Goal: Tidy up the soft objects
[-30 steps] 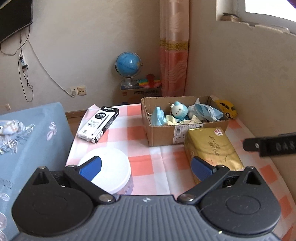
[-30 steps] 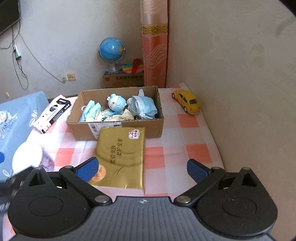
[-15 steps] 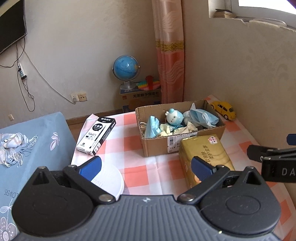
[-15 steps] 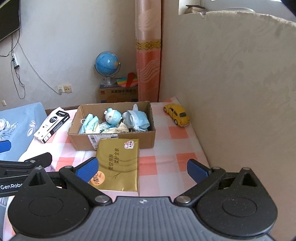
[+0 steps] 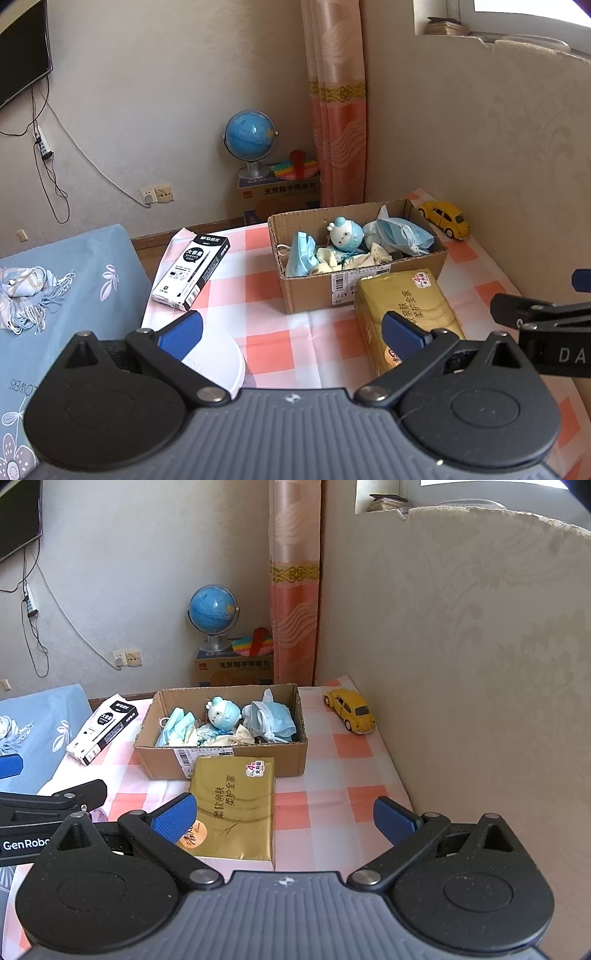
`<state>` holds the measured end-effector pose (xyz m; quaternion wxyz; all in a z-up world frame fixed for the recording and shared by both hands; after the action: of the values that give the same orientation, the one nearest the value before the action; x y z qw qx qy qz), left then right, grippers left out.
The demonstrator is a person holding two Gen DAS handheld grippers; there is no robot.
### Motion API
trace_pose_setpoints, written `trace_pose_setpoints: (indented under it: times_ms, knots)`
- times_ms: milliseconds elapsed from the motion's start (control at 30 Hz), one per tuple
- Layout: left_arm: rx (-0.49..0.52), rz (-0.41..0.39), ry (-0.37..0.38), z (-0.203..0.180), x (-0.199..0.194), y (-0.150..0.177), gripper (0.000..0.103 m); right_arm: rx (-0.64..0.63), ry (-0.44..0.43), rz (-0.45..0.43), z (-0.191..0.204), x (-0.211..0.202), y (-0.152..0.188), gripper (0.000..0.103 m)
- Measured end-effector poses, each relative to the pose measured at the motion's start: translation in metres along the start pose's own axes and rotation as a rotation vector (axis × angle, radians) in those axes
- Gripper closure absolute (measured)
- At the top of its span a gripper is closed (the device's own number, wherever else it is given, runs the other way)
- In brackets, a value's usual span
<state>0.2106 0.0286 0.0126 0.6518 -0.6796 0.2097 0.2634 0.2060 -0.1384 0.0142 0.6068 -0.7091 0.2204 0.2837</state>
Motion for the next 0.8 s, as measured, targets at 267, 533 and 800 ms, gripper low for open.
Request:
trace_pose_setpoints:
  times_ms: [267, 533, 800]
  knots:
    - [-0.003, -0.004, 0.001, 0.0012, -0.001, -0.0004, 0.0, 0.002, 0.002, -0.001, 0.0007, -0.0009, -0.0004, 0.0]
    - [-0.005, -0.005, 0.001, 0.0015, -0.0013, -0.0013, 0.0, -0.003, 0.004, -0.008, 0.0016, -0.0035, -0.0016, 0.0]
    - [-0.004, -0.004, 0.002, 0.0008, -0.0023, -0.0021, 0.0, 0.0, 0.002, -0.005, 0.0, -0.0028, -0.0019, 0.0]
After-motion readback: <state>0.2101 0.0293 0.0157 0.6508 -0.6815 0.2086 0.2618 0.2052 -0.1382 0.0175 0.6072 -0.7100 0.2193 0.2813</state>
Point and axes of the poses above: each gripper's, at about its wrist camera, not at the fingertips, and x roughly the way its jaws point, z to its left, y to its underside, the point moved 9 cm from there along x, roughly the way its jaws point, and after that the axes turned 7 degrees about -x, right-handed, at the moved point
